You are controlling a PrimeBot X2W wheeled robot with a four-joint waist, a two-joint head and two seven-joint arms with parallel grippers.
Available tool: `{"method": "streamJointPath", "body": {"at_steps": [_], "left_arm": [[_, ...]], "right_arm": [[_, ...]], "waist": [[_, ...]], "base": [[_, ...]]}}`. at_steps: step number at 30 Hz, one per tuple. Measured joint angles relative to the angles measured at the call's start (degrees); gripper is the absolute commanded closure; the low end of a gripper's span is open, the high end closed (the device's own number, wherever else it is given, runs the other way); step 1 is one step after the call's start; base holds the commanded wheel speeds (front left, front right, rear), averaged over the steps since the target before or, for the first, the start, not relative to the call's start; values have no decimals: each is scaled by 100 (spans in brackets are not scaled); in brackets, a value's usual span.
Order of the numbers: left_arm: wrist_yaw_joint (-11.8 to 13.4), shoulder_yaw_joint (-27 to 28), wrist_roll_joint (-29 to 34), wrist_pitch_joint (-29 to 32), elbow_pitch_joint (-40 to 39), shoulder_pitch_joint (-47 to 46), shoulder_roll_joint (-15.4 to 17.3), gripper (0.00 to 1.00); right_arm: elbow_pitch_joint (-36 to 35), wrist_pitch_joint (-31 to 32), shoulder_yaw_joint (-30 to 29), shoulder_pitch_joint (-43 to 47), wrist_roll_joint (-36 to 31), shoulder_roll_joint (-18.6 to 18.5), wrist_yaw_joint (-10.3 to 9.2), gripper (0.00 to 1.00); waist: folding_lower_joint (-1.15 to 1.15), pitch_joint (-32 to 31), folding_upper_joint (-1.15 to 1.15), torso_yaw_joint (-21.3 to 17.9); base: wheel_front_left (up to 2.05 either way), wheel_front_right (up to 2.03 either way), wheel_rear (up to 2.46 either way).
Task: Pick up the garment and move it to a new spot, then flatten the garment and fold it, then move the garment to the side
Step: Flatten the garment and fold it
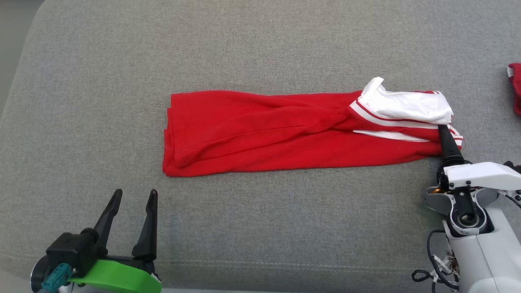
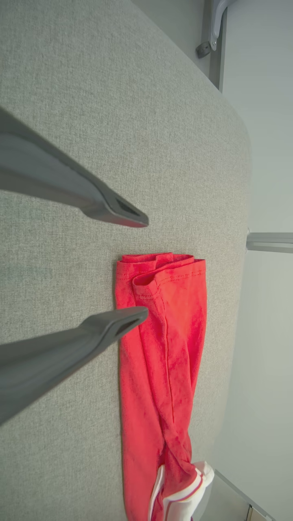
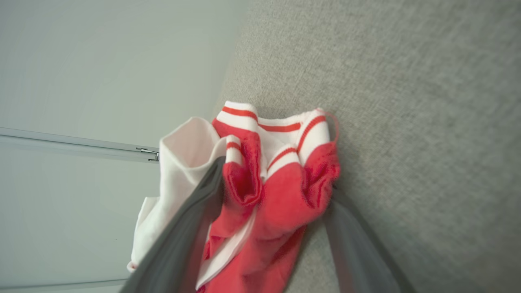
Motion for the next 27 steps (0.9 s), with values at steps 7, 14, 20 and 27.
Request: {"method": "streamJointPath", "body": {"at_steps": [7, 14, 20, 27], "left_arm": [[0, 8, 8, 1, 5, 0, -80, 0], [0, 90, 8, 0, 16, 3, -149, 0], [0, 104, 8, -1, 21, 5, -210, 0], [0, 74, 8, -1, 24, 7, -244, 0]], "right_arm": [[83, -163, -52, -300, -31, -77, 54, 100], [115, -186, -63, -325, -20, -57, 104, 100], [140, -210, -53, -332, -20, -57, 136, 100], [205, -232, -166, -340, -23, -363, 159, 100]], "waist": [[0, 42, 0, 14], [0, 48, 0, -24], [0, 34, 0, -103], [0, 17, 0, -173]], "base": [[0, 0, 0], [0, 0, 0], [0, 0, 0], [0, 0, 0]]}}
